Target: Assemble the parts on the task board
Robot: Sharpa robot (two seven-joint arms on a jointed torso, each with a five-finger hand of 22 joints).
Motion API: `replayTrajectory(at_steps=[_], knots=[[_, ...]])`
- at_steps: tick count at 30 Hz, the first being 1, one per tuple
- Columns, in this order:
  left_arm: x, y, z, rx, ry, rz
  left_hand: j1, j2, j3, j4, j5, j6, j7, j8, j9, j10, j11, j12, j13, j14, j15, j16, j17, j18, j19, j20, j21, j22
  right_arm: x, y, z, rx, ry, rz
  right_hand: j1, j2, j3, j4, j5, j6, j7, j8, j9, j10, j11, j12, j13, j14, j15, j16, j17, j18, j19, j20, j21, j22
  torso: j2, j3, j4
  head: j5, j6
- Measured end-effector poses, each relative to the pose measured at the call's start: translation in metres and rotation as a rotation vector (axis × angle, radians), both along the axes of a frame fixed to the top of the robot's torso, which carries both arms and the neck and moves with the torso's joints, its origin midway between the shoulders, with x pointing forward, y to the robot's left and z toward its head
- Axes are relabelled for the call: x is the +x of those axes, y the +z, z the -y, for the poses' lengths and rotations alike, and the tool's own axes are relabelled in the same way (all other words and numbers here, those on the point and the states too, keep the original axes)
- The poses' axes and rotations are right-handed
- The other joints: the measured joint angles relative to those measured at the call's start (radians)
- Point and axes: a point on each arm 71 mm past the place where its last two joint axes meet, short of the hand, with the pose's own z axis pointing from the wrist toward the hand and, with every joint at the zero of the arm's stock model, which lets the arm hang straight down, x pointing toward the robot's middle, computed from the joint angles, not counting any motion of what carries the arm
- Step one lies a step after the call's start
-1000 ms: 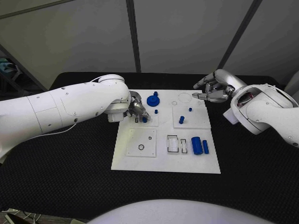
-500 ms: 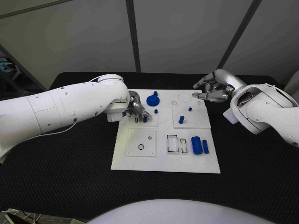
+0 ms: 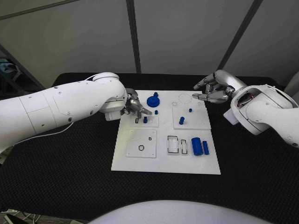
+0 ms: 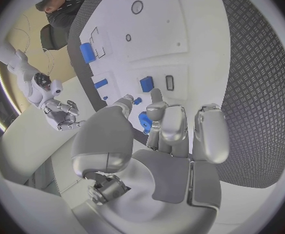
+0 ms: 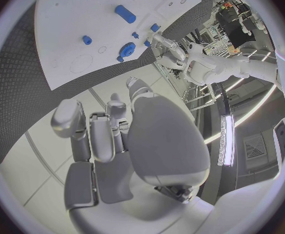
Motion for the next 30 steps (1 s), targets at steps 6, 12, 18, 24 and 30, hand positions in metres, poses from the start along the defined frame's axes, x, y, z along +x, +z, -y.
replayTrajectory(at_steps=[6, 12, 18, 24, 30], knots=[[0.008, 0.021, -0.013, -0.038, 0.039, 0.05, 0.066, 0.007, -0.073, 0.018, -0.011, -0.042, 0.02, -0.027, -0.035, -0.065, 0.017, -0.076, -0.11, -0.002, 0.009, -0.008, -0.006, 0.0, -0.017, 0.009, -0.041, -0.047, 0.001, 0.0, 0.001, -0.001, -0.004, 0.0, 0.0, 0.0, 0.0, 0.0, 0.0, 0.0, 0.0, 0.0, 0.0, 0.0, 0.0, 0.0, 0.0, 0.0, 0.0, 0.0, 0.0, 0.0, 0.0, 0.0, 0.0, 0.0, 0.0, 0.0003, 0.0, -0.003, 0.0], [0.024, 0.04, -0.029, -0.055, 0.087, 0.096, 0.156, 0.038, -0.142, 0.026, -0.011, -0.119, 0.065, -0.116, -0.133, -0.189, 0.061, -0.189, -0.265, -0.001, 0.051, 0.206, 0.188, 0.062, -0.067, 0.038, -0.135, -0.155, 0.002, -0.001, 0.002, -0.003, -0.007, -0.001, 0.0, 0.0, 0.0, 0.0, 0.0, 0.0, 0.0, 0.0, 0.0, 0.0, 0.0, 0.0, 0.0, 0.0, 0.0, 0.0, 0.0, 0.0, 0.0, 0.0, 0.0, 0.0, 0.0, 0.0009, 0.0003, -0.005, 0.008], [0.041, 0.043, -0.029, -0.056, 0.108, 0.11, 0.185, 0.055, -0.174, 0.029, -0.011, -0.116, 0.074, -0.138, -0.18, -0.196, 0.068, -0.188, -0.277, -0.001, 0.051, 0.236, 0.201, 0.008, -0.064, 0.043, -0.136, -0.153, 0.002, -0.001, 0.001, -0.002, -0.006, -0.001, 0.0, 0.0, 0.0, 0.0, 0.0, 0.0, 0.0, 0.0, 0.0, 0.0, 0.0, 0.0, 0.0, 0.0, 0.0, 0.0, 0.0, 0.0, 0.0, 0.0, 0.0, 0.0, 0.0, 0.0013, -0.0006, 0.001, 0.016], [0.053, 0.04, -0.025, -0.033, 0.109, 0.107, 0.192, 0.061, -0.192, 0.03, -0.011, -0.106, 0.075, -0.14, -0.199, -0.198, 0.069, -0.181, -0.281, 0.0, 0.051, 0.245, 0.201, 0.062, -0.064, 0.044, -0.136, -0.144, 0.002, -0.001, -0.001, -0.001, -0.002, -0.001, 0.0, 0.0, 0.0, 0.0, 0.0, 0.0, 0.0, 0.0, 0.0, 0.0, 0.0, 0.0, 0.0, 0.0, 0.0, 0.0, 0.0, 0.0, 0.0, 0.0, 0.0, 0.0, 0.002, 0.0019, -0.0026, 0.011, 0.018], [0.058, 0.032, -0.026, 0.02, 0.096, 0.086, 0.196, 0.071, -0.205, 0.029, -0.011, -0.083, 0.073, -0.14, -0.212, -0.198, 0.069, -0.173, -0.285, 0.0, 0.051, 0.263, 0.201, 0.061, -0.061, 0.047, -0.132, -0.136, 0.002, -0.001, -0.001, -0.001, -0.001, -0.001, 0.0, 0.0, 0.0, 0.0, 0.0, 0.0, 0.0, 0.0, 0.0, 0.0, 0.0, 0.0, 0.0, 0.0, 0.0, 0.0, 0.0, 0.0, -0.004, -0.004, 0.0, -0.003, 0.002, 0.0019, -0.0029, 0.015, 0.018]])
